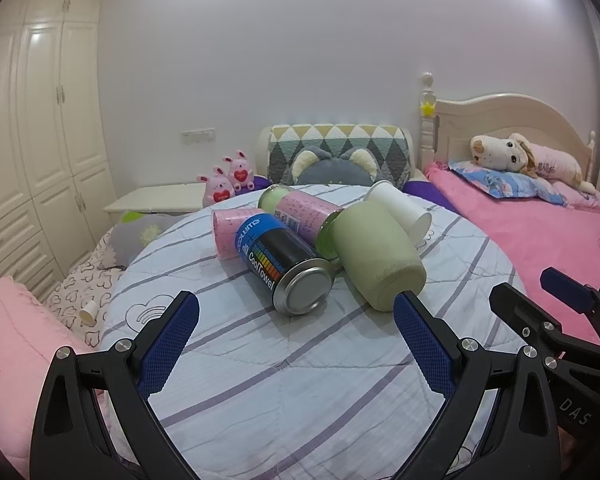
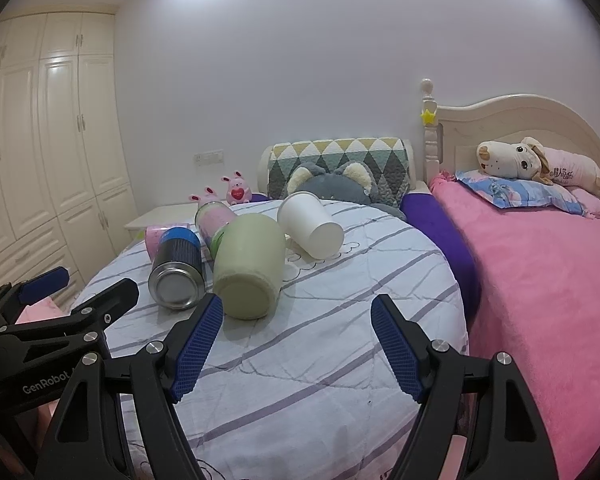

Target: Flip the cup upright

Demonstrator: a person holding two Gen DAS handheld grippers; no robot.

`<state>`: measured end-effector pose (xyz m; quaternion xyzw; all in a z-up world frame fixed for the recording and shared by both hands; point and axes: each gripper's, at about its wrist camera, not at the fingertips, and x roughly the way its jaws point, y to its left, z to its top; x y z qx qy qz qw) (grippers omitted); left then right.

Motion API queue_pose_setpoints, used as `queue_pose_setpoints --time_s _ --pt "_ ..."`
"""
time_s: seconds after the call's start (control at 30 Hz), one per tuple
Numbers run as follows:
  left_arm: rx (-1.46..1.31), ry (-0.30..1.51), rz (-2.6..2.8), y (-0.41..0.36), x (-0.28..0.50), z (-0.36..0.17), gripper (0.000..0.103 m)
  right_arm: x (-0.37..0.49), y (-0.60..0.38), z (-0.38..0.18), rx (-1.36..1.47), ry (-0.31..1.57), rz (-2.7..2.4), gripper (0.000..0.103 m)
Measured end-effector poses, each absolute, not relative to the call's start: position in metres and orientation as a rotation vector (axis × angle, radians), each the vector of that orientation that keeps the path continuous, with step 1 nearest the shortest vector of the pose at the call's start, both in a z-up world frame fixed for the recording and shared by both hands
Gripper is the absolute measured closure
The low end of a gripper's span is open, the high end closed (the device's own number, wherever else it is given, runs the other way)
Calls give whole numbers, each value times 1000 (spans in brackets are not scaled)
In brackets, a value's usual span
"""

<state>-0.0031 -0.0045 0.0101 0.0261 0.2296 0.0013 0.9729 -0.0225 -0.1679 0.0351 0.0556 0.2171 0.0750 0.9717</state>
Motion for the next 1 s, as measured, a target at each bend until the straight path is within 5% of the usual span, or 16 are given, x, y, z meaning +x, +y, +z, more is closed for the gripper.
queue_pose_setpoints --time_s 1.0 --pt "68 446 -6 -11 -11 11 4 -29 -176 38 131 430 133 25"
